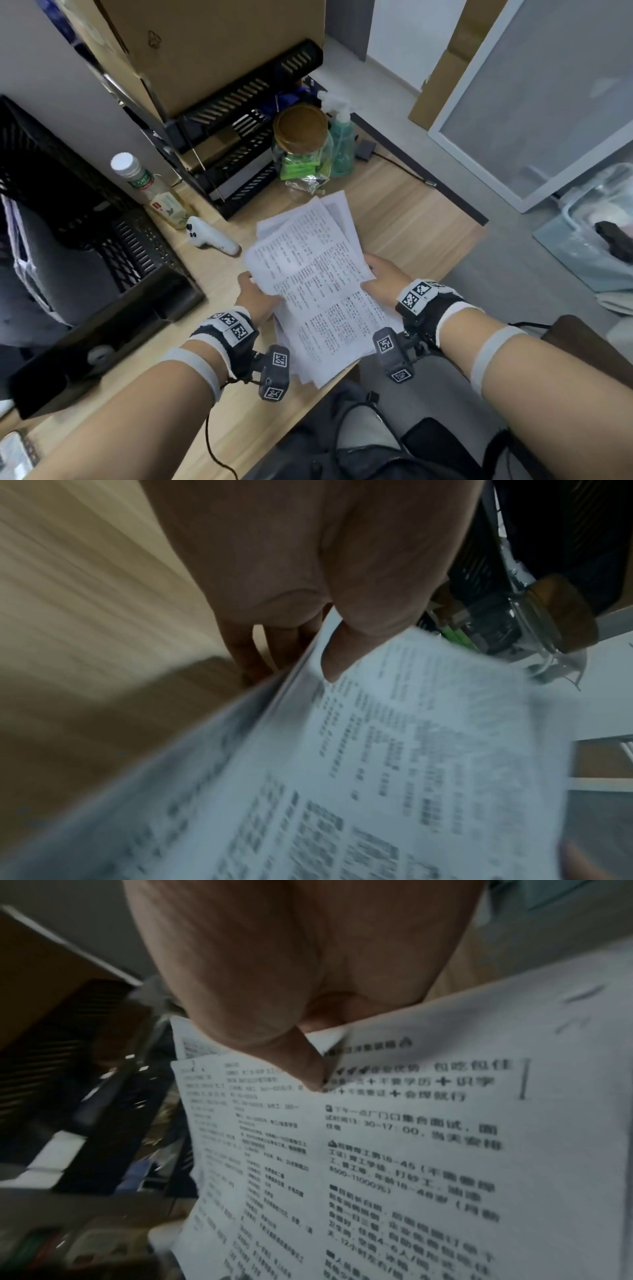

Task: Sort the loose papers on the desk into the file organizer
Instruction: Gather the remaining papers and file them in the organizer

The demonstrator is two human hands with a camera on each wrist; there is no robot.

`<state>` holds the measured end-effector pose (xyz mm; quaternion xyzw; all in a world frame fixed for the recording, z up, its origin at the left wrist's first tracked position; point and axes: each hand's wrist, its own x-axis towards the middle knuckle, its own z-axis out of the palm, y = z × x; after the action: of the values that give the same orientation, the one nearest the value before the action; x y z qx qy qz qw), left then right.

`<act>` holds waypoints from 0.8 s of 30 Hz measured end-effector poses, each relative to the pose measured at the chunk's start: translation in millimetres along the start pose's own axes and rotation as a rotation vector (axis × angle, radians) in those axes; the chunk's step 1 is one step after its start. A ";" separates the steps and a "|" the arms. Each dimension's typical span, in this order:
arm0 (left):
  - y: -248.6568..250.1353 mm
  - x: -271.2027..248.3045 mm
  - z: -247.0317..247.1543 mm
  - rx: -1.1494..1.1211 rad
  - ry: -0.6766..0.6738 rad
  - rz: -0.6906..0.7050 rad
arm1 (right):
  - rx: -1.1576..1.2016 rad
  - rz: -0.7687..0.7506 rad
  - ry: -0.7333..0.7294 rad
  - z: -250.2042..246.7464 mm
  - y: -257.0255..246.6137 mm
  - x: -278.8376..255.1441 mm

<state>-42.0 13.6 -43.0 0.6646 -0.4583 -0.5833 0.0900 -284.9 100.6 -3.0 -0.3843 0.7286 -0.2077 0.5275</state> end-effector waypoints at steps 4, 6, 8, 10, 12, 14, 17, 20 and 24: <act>10.1 -4.5 -28.0 0.054 0.139 0.100 | -0.174 -0.123 0.090 -10.8 -27.7 -3.3; 18.8 -1.1 -46.4 0.126 0.203 0.216 | -0.228 -0.171 0.109 -16.2 -47.0 -5.9; 31.7 -5.6 -61.9 0.115 0.203 0.319 | -0.236 -0.241 0.115 -18.8 -63.0 -8.9; 42.1 -14.9 -72.7 -0.012 0.195 0.355 | -0.190 -0.284 0.135 -20.2 -73.2 -10.7; 41.1 -18.5 -79.9 -0.200 0.181 0.345 | -0.078 -0.299 0.168 -21.9 -81.5 -13.8; 37.5 -24.9 -84.0 -0.413 0.072 0.336 | 0.038 -0.311 0.170 -22.4 -88.0 -17.9; 39.2 -36.0 -82.9 -0.574 -0.166 0.373 | 0.102 -0.273 0.127 -16.9 -96.6 -22.5; 51.4 -44.1 -80.5 -0.573 -0.179 0.506 | 0.061 -0.289 0.196 -3.6 -105.8 -24.4; 68.9 -59.4 -78.4 -0.438 -0.022 0.624 | 0.173 -0.295 0.339 7.1 -114.6 -24.7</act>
<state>-3.6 -15.3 67.0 0.4519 -0.5042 -0.6188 0.3983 -235.6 49.7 90.7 -0.3995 0.7222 -0.4056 0.3928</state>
